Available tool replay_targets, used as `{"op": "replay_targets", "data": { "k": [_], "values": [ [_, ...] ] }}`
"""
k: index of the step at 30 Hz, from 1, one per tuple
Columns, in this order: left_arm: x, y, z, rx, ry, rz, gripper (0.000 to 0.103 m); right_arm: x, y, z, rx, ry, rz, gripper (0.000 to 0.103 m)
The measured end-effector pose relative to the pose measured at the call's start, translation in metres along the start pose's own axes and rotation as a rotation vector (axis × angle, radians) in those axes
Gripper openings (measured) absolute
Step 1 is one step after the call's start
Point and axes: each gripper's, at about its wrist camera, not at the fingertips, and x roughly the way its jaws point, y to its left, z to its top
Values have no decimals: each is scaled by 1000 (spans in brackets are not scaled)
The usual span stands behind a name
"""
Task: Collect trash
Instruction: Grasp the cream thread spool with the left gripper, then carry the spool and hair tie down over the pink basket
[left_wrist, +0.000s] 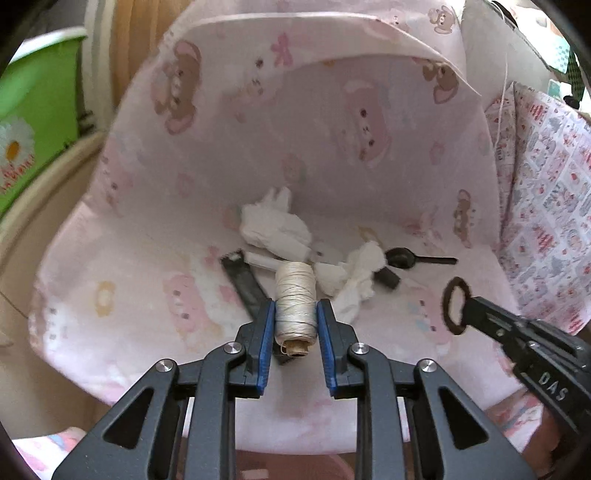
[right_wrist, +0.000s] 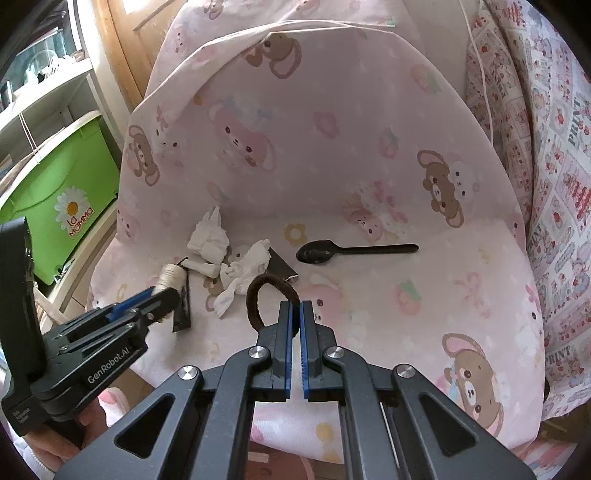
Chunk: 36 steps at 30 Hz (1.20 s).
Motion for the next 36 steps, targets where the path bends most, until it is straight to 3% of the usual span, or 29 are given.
{"op": "replay_targets", "data": {
  "k": [8,13,21,25,27,30,36],
  "values": [
    [-23,15,-6,-46,13,-34,22,-12,11,-9,-33,-11,14,4],
    [-40,21,-22,-70,76,-63,22,-23,17,-16,-40,-11,52,4],
    [-67,22,-49,-51,93,-75,22,-37,35,-32,-84,12,104,4],
    [-65,17,-60,-10,145,-76,22,-39,42,-38,-75,53,140,4],
    [-59,15,-64,3,176,-80,22,-39,48,-44,-103,80,92,4],
    [-51,19,-72,-3,234,-84,22,-42,52,-56,-115,90,108,4],
    [-36,26,-88,-24,344,-78,22,-31,59,-84,-130,190,129,4]
  ]
}}
